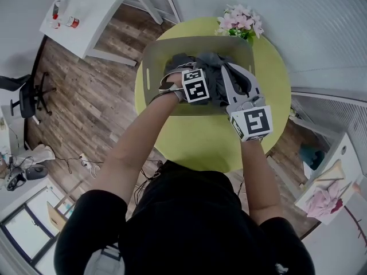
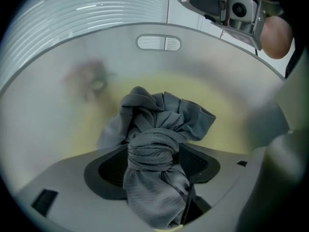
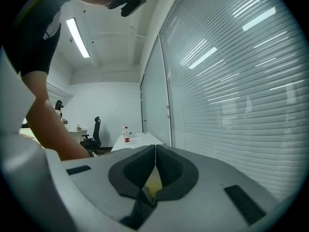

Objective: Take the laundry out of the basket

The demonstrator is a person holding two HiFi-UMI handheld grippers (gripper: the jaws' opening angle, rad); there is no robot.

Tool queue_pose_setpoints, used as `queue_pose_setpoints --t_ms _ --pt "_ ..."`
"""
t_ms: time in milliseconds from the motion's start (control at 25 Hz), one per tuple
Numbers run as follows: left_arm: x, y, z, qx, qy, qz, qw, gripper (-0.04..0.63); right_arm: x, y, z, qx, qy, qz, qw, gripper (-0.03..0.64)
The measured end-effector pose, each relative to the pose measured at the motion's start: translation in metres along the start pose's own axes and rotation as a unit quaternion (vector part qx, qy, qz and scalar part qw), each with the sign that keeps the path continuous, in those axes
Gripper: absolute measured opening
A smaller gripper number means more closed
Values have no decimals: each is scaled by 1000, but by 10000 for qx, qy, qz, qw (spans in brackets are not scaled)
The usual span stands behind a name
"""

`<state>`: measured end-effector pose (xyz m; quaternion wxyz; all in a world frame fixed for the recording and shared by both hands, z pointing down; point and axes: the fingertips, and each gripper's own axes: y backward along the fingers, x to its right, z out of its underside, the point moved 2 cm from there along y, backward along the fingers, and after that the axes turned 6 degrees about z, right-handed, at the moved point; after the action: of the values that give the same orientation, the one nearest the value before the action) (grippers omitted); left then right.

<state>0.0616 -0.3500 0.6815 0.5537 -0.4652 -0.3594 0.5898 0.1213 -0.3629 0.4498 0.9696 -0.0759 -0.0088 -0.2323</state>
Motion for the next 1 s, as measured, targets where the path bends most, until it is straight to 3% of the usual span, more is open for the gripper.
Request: queue_pose_setpoints --t_ms 320,1000 --pt "-3 -30 4 -210 53 265 9994 393 5 -2 4 -42 77 -67 9999 23" --pt "-15 -64 5 -397 303 487 9976 428 15 -2 14 -88 -209 -93 9997 23"
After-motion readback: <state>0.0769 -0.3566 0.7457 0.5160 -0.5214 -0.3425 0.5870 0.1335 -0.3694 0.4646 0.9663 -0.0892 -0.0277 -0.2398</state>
